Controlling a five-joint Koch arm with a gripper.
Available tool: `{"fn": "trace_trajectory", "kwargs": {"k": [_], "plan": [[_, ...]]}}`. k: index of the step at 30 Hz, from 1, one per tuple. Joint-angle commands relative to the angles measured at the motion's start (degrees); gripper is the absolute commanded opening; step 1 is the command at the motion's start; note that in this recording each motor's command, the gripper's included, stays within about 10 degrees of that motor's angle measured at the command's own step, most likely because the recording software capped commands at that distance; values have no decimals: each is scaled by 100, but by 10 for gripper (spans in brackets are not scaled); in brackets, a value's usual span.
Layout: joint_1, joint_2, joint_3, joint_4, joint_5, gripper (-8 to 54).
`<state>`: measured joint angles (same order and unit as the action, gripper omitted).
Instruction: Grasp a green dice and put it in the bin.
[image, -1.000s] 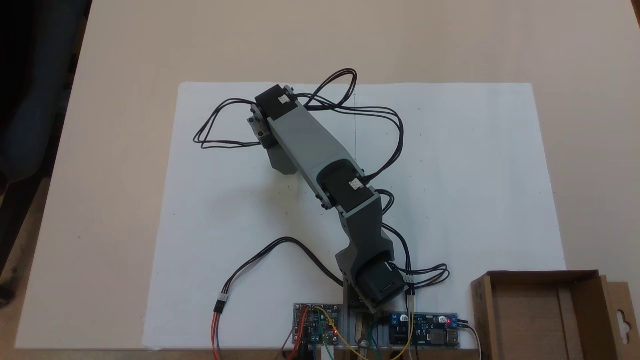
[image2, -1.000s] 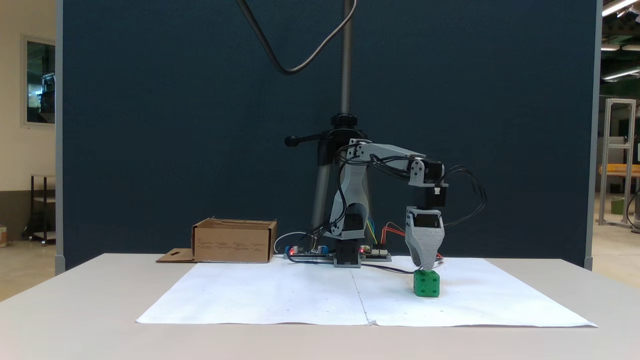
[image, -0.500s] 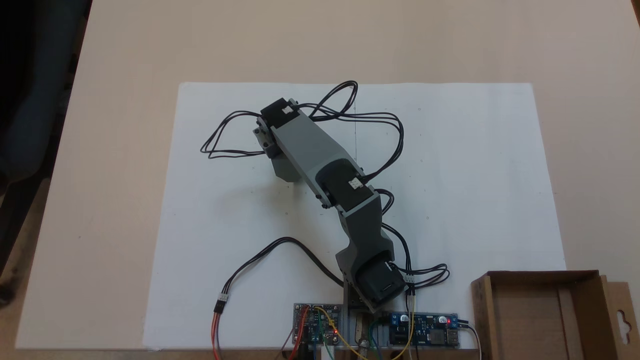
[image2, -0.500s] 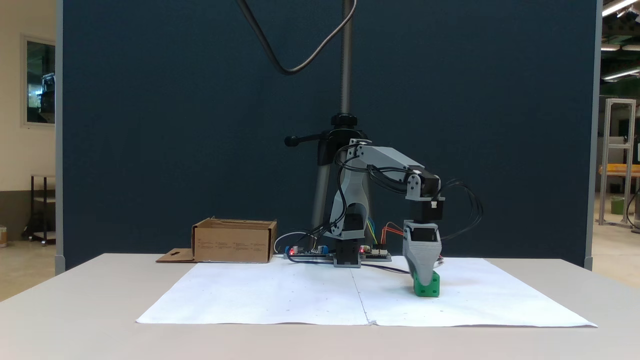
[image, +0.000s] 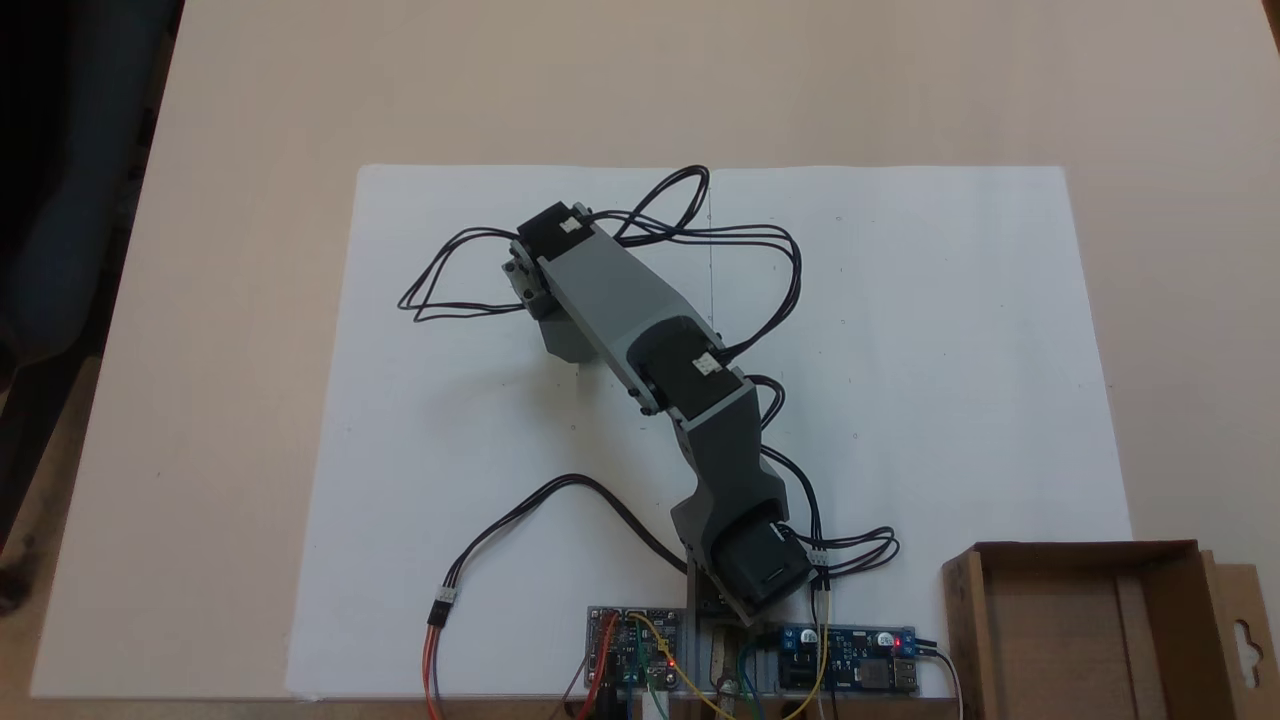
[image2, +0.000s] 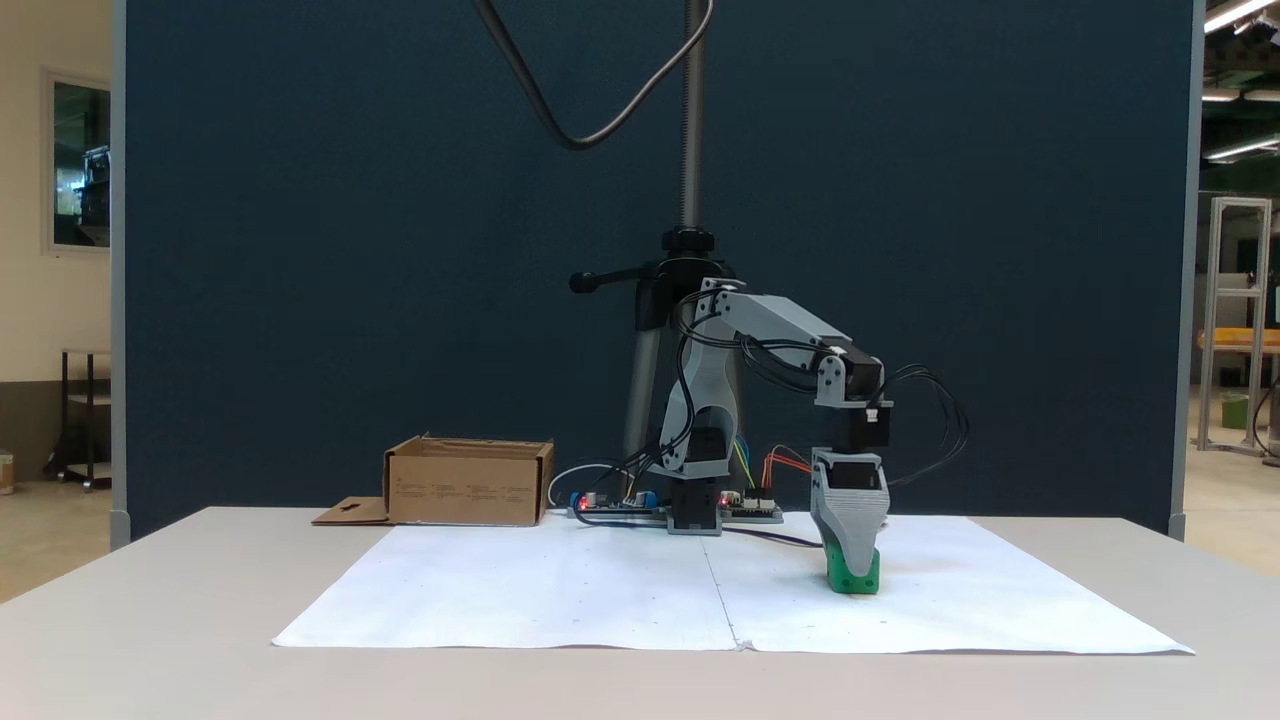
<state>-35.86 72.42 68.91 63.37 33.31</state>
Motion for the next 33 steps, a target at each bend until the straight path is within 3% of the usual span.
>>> {"fn": "trace_trajectory", "kwargs": {"k": [1, 24, 31, 33], "plan": [[-44, 105, -35, -53, 272, 446], [132, -158, -35, -404, 272, 422], [132, -167, -35, -396, 272, 365], [132, -185, -26, -396, 272, 319]]}}
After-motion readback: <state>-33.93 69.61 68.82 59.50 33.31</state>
